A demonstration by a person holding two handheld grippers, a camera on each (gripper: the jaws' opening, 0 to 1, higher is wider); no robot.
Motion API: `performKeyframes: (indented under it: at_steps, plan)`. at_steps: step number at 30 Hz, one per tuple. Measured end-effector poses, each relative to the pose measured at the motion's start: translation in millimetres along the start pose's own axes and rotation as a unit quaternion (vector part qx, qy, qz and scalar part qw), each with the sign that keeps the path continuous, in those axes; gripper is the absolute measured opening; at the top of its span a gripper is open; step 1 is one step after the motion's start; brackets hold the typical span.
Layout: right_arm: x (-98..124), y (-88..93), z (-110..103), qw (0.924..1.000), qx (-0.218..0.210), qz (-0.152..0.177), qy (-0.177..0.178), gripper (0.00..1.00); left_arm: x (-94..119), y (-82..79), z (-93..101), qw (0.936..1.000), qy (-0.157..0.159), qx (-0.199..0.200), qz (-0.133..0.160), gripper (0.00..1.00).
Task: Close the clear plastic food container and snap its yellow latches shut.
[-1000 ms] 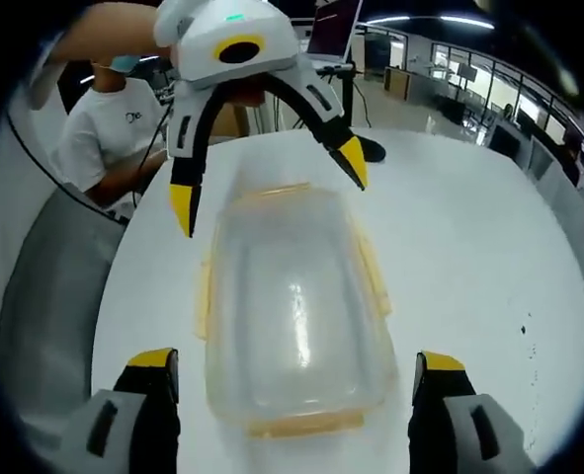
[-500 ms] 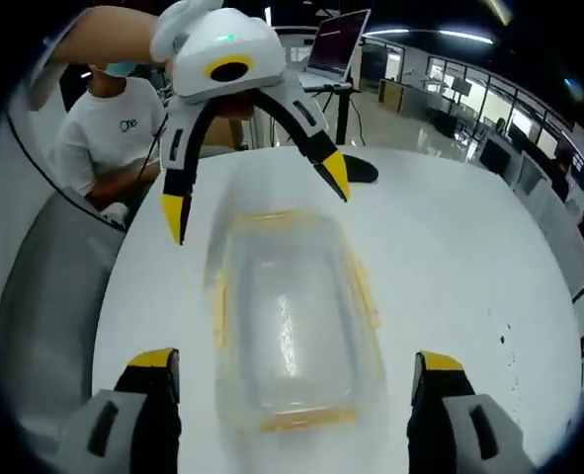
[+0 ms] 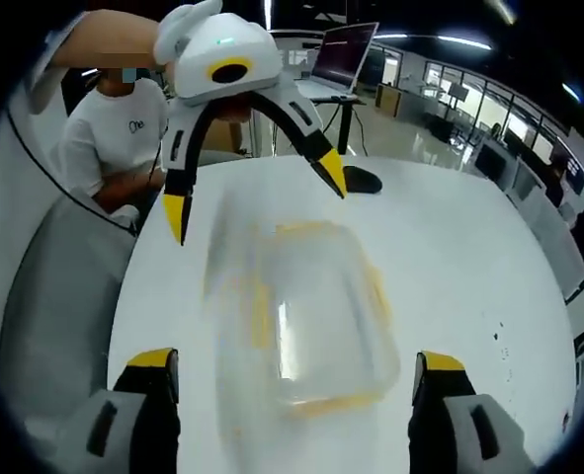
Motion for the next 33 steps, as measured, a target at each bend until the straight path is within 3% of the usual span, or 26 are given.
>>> performKeyframes:
  at_steps: [12, 33]
  plan:
    - [16, -1.7, -22, 0.9999, -0.003, 0.010, 0.010, 0.99, 16, -2.6, 17.8, 0.9995, -0.023, 0.012, 0.019, 0.97]
    - [38, 3.3, -63, 0.9969, -0.032, 0.066, 0.028, 0.99, 31, -4.3, 64.9, 0.9958, -0.052, 0.039, 0.066, 0.95]
Point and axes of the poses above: the point that each gripper's makers call its tool centre point, and the gripper's own axes: x roughly backward along the fingers, z roughly to its right, y roughly out of its underside, the point moved 9 cm from there along x, roughly backward along the fingers, and after that the axes turned 2 degrees about y, right-handed, at the moved point
